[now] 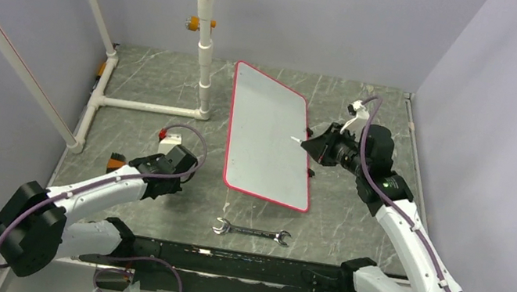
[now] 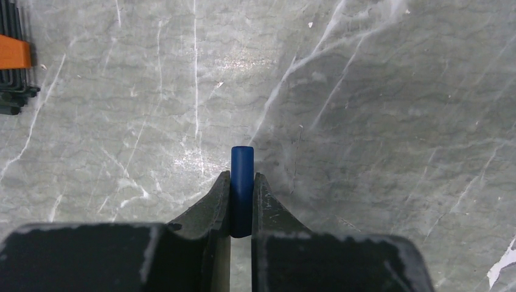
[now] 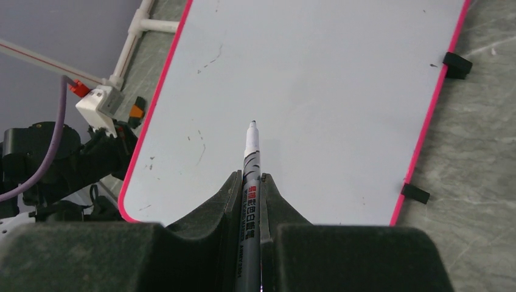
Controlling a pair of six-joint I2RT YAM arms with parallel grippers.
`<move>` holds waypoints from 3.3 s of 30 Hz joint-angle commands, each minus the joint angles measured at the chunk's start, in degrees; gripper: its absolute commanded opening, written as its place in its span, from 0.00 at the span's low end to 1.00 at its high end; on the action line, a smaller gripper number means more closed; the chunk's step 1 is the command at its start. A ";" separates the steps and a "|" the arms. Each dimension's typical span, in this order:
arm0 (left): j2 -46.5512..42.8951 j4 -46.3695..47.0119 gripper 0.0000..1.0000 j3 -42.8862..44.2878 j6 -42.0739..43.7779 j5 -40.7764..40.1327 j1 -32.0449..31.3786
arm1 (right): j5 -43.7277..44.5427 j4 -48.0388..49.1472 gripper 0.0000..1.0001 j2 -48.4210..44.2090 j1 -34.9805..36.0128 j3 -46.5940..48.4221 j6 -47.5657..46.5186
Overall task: Write a sentence on the whiteboard
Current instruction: Place the pen cap at the center of the board, then adjust the whiteboard at the center of the board.
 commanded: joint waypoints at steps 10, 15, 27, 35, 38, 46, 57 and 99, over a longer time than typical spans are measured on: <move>-2.54 4.42 0.44 -0.11 -0.49 -0.01 0.81 | 5.01 -1.06 0.00 -3.27 -0.81 -1.21 -0.98; -7.42 2.05 0.69 0.50 0.70 -2.55 0.82 | 5.26 -1.11 0.00 -3.51 -0.88 -1.24 -1.10; -18.82 0.35 0.99 13.15 14.33 -1.93 0.77 | 13.16 -2.40 0.00 -7.09 -0.94 -1.52 -1.37; -10.41 8.10 0.88 23.26 20.00 6.91 0.80 | 15.93 -3.68 0.00 -9.48 -0.91 -1.67 -1.82; -4.75 8.67 0.84 28.35 20.21 7.74 0.78 | 16.14 -4.22 0.00 -10.03 -0.97 -1.44 -1.95; 9.24 12.93 0.87 35.77 19.14 11.90 0.84 | 17.42 -6.33 0.00 -11.39 -0.96 -0.89 -3.20; 18.50 17.41 0.77 38.57 16.39 15.71 0.88 | 16.57 -6.55 0.00 -12.22 -0.97 -1.50 -2.52; 53.49 -5.90 0.18 82.91 47.59 73.39 3.90 | 16.79 -8.09 0.00 -15.09 -0.94 -1.77 -1.67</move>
